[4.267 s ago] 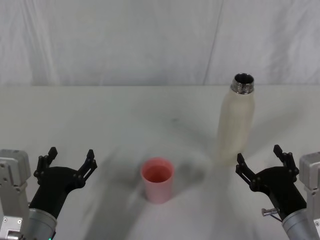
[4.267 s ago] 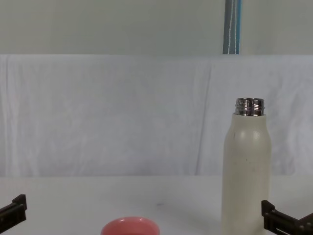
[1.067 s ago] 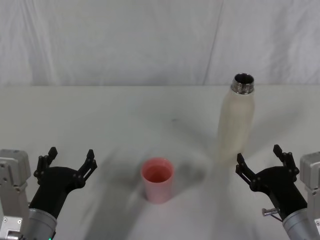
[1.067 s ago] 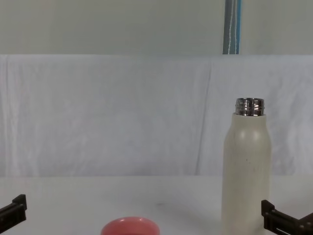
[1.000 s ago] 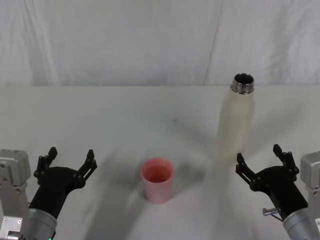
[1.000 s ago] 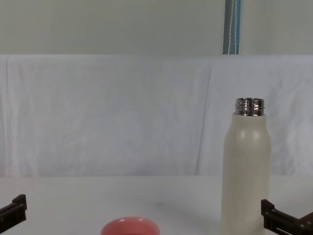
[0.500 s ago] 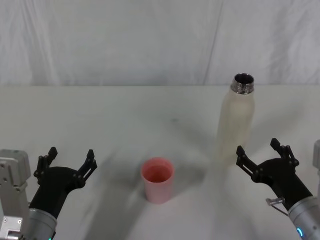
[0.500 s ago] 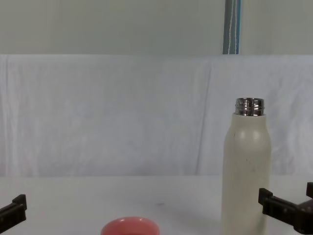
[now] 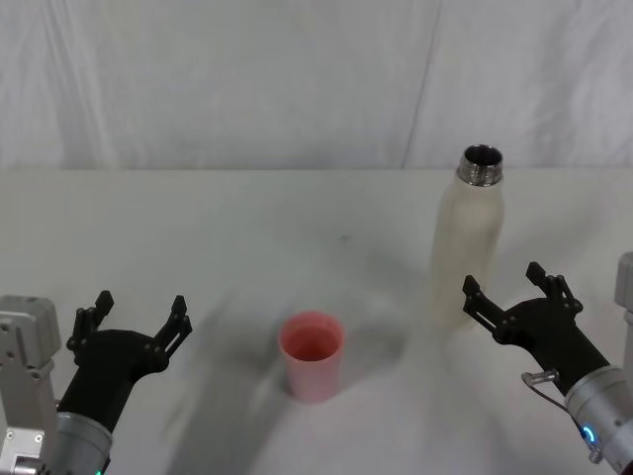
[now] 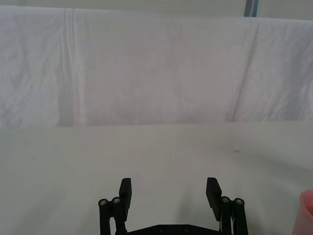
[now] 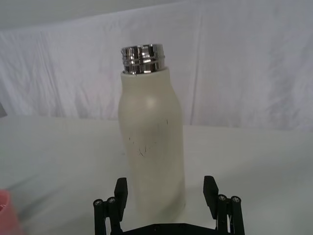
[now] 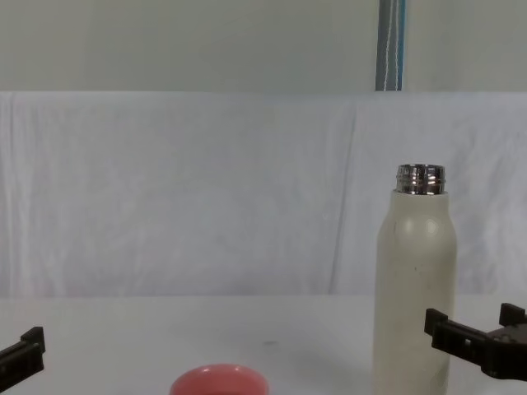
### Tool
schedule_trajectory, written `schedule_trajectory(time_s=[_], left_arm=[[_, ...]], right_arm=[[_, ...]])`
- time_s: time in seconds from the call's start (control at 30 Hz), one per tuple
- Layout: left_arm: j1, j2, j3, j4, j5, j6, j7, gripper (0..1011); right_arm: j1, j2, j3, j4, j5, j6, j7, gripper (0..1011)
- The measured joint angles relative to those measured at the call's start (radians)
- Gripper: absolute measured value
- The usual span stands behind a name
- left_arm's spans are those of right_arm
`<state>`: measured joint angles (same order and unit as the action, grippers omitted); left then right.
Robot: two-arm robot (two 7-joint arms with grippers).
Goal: Grasp the thermos with one hand and pour water into the cup lid.
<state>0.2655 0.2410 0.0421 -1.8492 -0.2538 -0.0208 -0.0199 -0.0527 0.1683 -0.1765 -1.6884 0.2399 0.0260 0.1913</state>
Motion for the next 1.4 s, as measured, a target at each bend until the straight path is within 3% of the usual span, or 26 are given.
schedule_trajectory(time_s=[0.67, 1.4], left_arm=[[0.0, 0.0, 0.0, 0.0, 0.0, 0.0, 0.0, 1001], [0.0, 0.0, 0.0, 0.0, 0.0, 0.0, 0.0, 1001]], right_arm=[[0.083, -0.009, -0.03, 0.107, -0.015, -0.002, 0.0, 1000], [0.119, -0.022, -0.044, 0.155, -0.022, -0.008, 0.0, 1000]])
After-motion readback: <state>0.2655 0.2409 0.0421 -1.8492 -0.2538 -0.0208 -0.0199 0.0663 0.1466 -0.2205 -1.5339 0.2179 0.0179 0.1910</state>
